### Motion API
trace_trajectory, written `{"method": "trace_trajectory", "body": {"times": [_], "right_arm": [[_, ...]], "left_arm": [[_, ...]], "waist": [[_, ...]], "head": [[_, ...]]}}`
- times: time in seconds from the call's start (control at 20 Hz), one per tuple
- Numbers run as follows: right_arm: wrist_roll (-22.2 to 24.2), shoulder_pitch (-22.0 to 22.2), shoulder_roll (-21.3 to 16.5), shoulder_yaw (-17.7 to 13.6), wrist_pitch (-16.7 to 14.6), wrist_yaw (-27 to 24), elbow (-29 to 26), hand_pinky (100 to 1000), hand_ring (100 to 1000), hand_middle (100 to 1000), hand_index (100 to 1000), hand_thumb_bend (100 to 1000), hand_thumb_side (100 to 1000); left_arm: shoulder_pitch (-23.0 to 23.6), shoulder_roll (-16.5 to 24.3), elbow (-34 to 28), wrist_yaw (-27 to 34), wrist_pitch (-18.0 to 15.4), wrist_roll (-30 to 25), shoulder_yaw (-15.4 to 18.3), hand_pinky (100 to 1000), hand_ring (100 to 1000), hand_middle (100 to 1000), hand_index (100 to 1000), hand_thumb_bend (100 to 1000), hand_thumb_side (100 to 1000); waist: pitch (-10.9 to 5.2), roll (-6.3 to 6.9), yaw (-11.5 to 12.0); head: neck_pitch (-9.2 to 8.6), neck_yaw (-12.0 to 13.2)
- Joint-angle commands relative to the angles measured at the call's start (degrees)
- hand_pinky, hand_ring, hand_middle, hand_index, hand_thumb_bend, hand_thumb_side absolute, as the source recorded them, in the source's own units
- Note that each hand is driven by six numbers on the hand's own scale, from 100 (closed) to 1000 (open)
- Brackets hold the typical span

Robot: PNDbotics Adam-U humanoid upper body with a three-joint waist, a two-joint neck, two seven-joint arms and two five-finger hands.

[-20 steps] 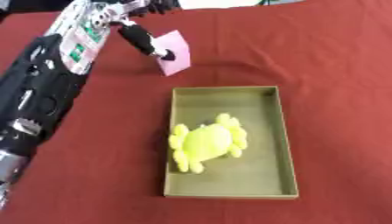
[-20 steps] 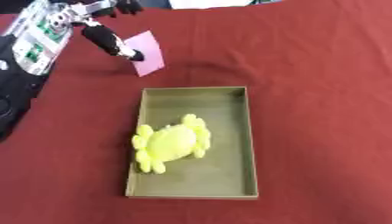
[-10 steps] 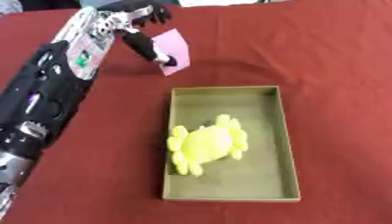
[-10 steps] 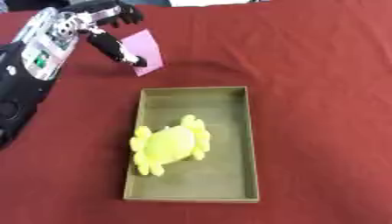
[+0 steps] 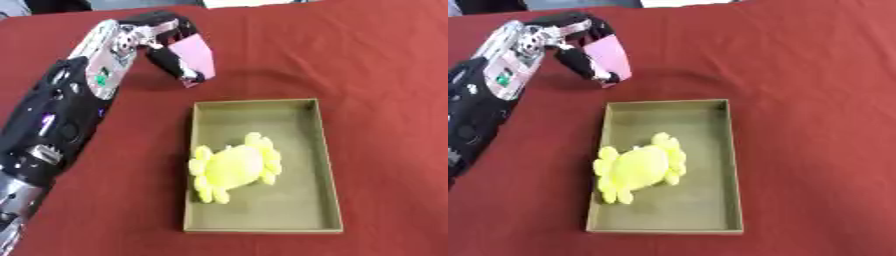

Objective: Pick up objects on the table and place them in the box.

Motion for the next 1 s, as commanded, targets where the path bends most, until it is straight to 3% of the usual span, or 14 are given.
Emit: {"method": "trace_trajectory", "body": {"times": [0.05, 0.2, 0.35, 0.75, 1.0], "right_arm": [[-0.1, -0.7, -0.9, -0.8, 0.3, 0.5, -0.8, 724, 650, 596, 827, 100, 951], [-0.1, -0.6, -0.8, -0.9, 0.4, 0.6, -0.8, 724, 650, 596, 826, 100, 953], [-0.1, -0.3, -0.7, -1.0, 0.5, 0.7, -0.8, 724, 650, 595, 825, 100, 956], [-0.1, 0.6, -0.7, -1.1, 0.9, 1.0, -0.7, 723, 650, 595, 825, 100, 958], [0.0, 1.0, -0.7, -1.0, 0.9, 1.0, -0.5, 724, 652, 595, 825, 100, 952]], "left_arm": [[-0.8, 0.6, -0.1, -0.8, -0.3, -0.1, 0.9, 687, 767, 710, 857, 586, 344], [-0.8, 0.4, 0.1, -0.8, -0.3, -0.1, 0.9, 642, 730, 698, 851, 560, 335], [-0.8, 0.4, 0.1, -0.4, -0.2, 0.0, 0.8, 600, 681, 663, 829, 472, 297], [-1.7, 1.5, -3.1, 1.8, 0.8, -0.4, 0.2, 605, 706, 655, 818, 238, 222], [-2.1, 2.3, -5.2, 2.5, 1.9, -1.0, -0.1, 606, 709, 659, 820, 205, 220]], "waist": [[-1.18, -0.25, -0.1], [-1.15, -0.29, -0.1], [-1.19, -0.35, 0.0], [-2.19, -0.53, 1.0], [-3.28, -0.51, 1.5]], "head": [[-0.77, 0.3], [-0.8, 0.4], [-0.52, 0.4], [0.55, -0.1], [1.09, -0.3]]}}
